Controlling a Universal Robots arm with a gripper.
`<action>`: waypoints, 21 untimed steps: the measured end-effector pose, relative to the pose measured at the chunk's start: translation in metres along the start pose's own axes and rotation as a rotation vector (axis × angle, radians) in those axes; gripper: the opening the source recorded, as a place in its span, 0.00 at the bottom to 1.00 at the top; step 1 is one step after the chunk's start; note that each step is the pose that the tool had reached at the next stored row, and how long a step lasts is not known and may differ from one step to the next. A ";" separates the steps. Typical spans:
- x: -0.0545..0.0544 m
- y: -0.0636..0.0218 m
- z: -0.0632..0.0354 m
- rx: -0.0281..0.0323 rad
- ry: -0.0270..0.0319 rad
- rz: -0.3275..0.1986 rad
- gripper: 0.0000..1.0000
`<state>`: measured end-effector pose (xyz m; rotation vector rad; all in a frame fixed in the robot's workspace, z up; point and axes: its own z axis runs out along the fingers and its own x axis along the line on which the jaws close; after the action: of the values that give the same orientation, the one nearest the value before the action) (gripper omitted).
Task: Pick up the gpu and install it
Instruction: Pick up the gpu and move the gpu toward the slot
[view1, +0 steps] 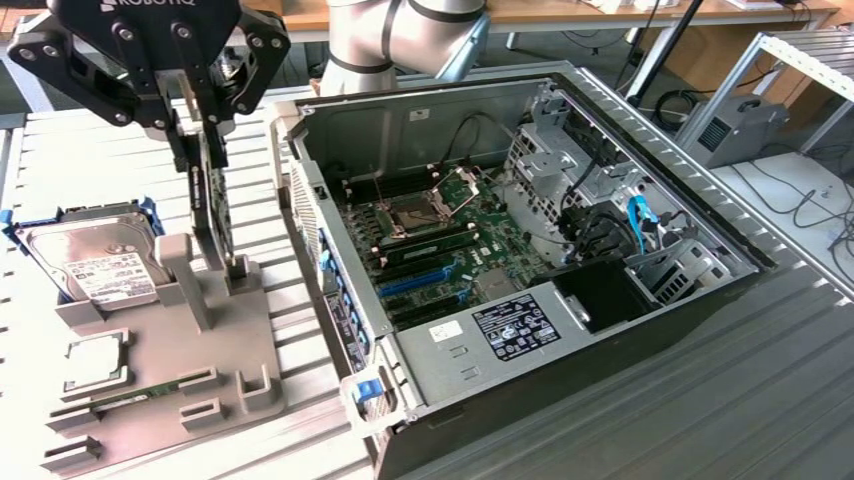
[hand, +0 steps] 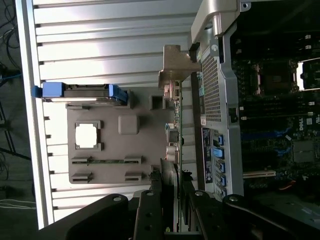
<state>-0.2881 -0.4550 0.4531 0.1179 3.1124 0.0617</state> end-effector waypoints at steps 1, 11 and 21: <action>-0.001 0.0000 0.0000 -0.0001 0.0000 0.000 0.26; -0.010 0.0007 0.0002 0.0000 0.0001 0.000 0.26; -0.020 0.0015 0.0006 0.0000 0.0000 0.000 0.26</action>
<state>-0.2676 -0.4550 0.4531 0.1179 3.1124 0.0618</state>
